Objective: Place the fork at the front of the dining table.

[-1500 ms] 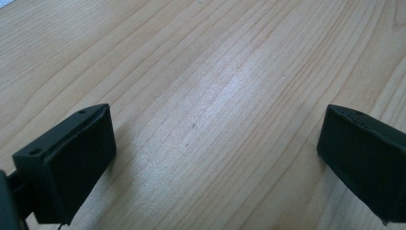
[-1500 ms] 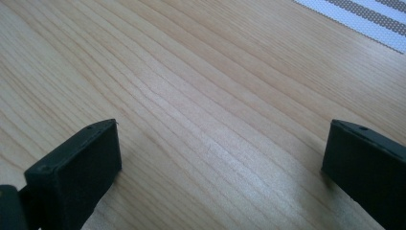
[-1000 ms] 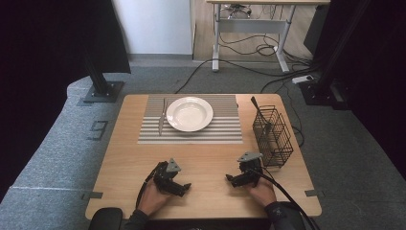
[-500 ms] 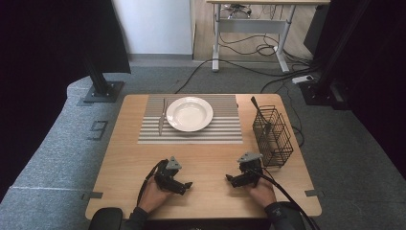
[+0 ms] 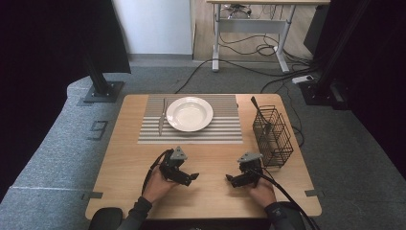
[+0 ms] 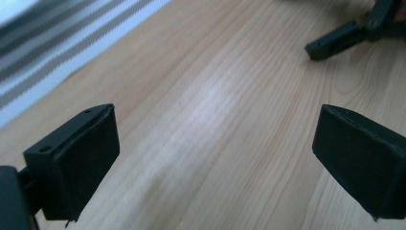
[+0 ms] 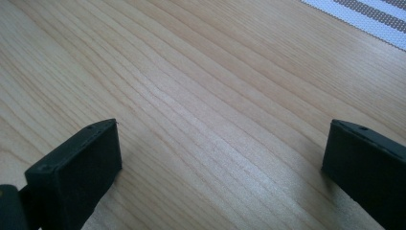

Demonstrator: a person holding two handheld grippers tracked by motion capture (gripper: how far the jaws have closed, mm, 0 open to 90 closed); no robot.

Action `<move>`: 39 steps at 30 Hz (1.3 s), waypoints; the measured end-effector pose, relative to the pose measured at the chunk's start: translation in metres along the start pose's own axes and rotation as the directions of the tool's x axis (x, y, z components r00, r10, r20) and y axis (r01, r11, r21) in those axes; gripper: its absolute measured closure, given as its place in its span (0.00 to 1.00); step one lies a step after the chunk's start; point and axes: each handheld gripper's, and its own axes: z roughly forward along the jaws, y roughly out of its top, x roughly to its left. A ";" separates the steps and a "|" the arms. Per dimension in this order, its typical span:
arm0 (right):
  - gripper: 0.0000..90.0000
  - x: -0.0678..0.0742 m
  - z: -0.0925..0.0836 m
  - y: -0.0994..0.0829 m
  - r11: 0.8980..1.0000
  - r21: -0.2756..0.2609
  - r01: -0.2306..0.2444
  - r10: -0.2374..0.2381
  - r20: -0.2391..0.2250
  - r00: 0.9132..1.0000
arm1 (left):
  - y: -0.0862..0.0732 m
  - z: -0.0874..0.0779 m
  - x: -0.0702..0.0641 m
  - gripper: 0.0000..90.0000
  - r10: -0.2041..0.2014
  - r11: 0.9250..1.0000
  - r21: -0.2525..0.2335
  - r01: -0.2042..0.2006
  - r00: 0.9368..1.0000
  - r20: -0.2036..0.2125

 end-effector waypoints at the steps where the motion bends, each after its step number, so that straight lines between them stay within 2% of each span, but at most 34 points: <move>1: 0.00 0.000 0.000 0.000 1.000 0.000 0.000 0.000 0.000 1.000 | 0.009 0.000 0.000 0.03 0.008 1.000 -0.006 -0.008 1.000 0.007; 3: 0.00 0.000 0.000 0.000 1.000 0.000 -0.001 0.001 0.000 1.000 | 0.014 -0.001 0.000 0.03 0.013 1.000 -0.008 -0.013 1.000 0.009; 5: 0.00 0.000 0.000 0.000 1.000 0.000 0.000 0.000 -0.001 1.000 | 0.028 -0.001 -0.002 0.03 0.031 0.999 -0.012 -0.031 0.999 0.012; 6: 0.00 0.000 0.000 0.000 1.000 0.000 0.000 0.000 -0.001 1.000 | 0.028 -0.001 -0.002 0.04 0.031 0.999 -0.012 -0.031 0.999 0.012; 11: 0.00 0.000 0.000 0.000 1.000 -0.001 -0.001 0.001 0.000 1.000 | 0.057 0.002 -0.005 0.02 0.058 0.998 -0.013 -0.058 0.998 0.025; 12: 0.00 0.000 0.000 0.000 1.000 -0.001 -0.001 0.001 0.000 1.000 | 0.057 0.002 -0.005 0.02 0.058 0.998 -0.013 -0.058 0.998 0.025; 13: 0.00 0.000 0.000 0.000 1.000 0.000 -0.003 0.003 0.000 1.000 | 0.066 0.003 -0.008 0.02 0.077 0.997 -0.013 -0.077 0.997 0.023; 16: 0.00 0.000 0.000 0.000 1.000 -0.002 0.001 -0.001 0.000 1.000 | 0.075 0.005 -0.010 0.02 0.091 0.996 -0.012 -0.091 0.996 0.026; 18: 0.00 0.000 0.000 0.000 1.000 0.001 0.000 0.000 -0.003 1.000 | 0.091 0.008 -0.014 0.02 0.113 0.993 -0.018 -0.113 0.993 0.031; 20: 0.00 0.000 0.000 0.000 1.000 0.001 0.000 0.000 -0.003 1.000 | 0.094 0.009 -0.015 0.03 0.114 0.993 -0.021 -0.114 0.993 0.034; 23: 0.00 0.000 0.000 0.000 1.000 0.000 0.004 -0.004 -0.003 1.000 | 0.115 0.012 -0.019 0.04 0.130 0.991 -0.032 -0.129 0.991 0.040; 25: 0.00 0.000 0.000 0.000 1.000 0.000 0.005 -0.005 -0.005 1.000 | 0.119 0.013 -0.020 0.04 0.132 0.991 -0.034 -0.131 0.990 0.038; 27: 0.00 0.000 0.000 0.000 1.000 0.000 0.007 -0.007 -0.005 1.000 | 0.134 0.017 -0.024 0.04 0.150 0.988 -0.044 -0.148 0.987 0.051; 30: 0.00 0.000 0.000 0.000 1.000 0.001 0.007 -0.007 -0.005 1.000 | 0.141 0.019 -0.027 0.06 0.160 0.986 -0.051 -0.157 0.986 0.057; 31: 0.00 0.000 0.000 0.000 1.000 -0.001 0.011 -0.011 -0.004 1.000 | 0.150 0.023 -0.030 0.07 0.169 0.985 -0.059 -0.165 0.983 0.071; 39: 0.00 0.000 0.000 0.000 1.000 -0.001 0.009 -0.009 -0.006 1.000 | 0.175 0.035 -0.042 0.14 0.205 0.977 -0.079 -0.197 0.973 0.103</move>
